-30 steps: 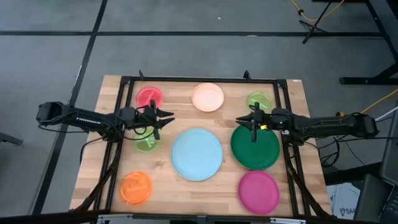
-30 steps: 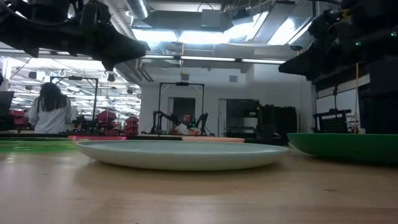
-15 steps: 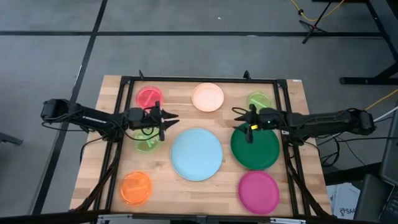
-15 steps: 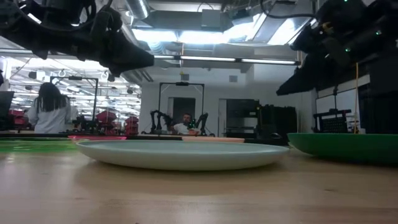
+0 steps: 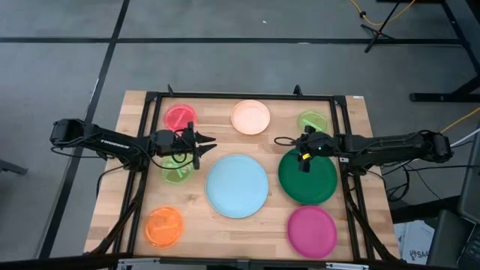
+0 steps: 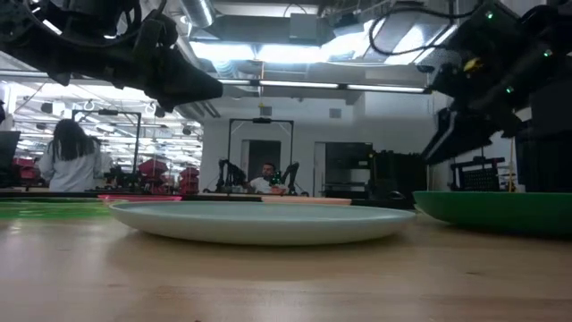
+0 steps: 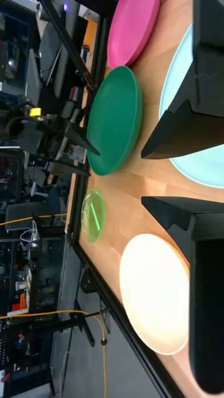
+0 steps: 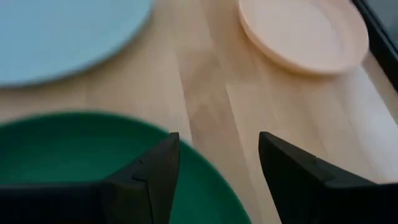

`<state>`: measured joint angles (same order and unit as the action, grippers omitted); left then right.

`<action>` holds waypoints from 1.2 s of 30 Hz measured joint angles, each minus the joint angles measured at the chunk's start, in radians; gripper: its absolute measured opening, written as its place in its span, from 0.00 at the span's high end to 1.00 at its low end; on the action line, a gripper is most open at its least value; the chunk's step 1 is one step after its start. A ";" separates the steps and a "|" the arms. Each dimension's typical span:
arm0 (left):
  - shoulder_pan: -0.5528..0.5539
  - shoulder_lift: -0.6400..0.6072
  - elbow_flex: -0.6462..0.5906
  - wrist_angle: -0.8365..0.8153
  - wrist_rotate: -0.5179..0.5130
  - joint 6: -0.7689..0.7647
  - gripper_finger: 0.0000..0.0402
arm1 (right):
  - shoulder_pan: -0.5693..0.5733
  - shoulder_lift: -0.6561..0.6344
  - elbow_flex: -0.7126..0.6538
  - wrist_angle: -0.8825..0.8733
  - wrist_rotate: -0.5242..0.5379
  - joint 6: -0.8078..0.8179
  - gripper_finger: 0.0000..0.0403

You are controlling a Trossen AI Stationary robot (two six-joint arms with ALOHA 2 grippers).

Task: Stack plastic plates
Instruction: Stack the green plate on top of the blue plate

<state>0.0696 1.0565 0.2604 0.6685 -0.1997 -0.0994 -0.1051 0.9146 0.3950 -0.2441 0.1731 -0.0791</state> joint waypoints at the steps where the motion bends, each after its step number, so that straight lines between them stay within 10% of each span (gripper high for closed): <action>1: 0.000 0.000 0.000 0.000 0.000 0.000 0.75 | 0.000 0.000 0.000 -0.022 0.008 0.005 0.48; 19: 0.000 -0.001 0.000 0.039 -0.019 0.033 0.75 | -0.078 0.025 0.073 -0.194 0.015 0.071 0.48; 36: 0.000 -0.001 0.000 0.038 -0.019 0.023 0.75 | -0.184 0.365 0.183 -0.272 -0.073 -0.036 0.48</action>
<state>0.0694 1.0557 0.2604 0.7063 -0.2188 -0.0761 -0.2893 1.2800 0.5781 -0.5164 0.1006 -0.1153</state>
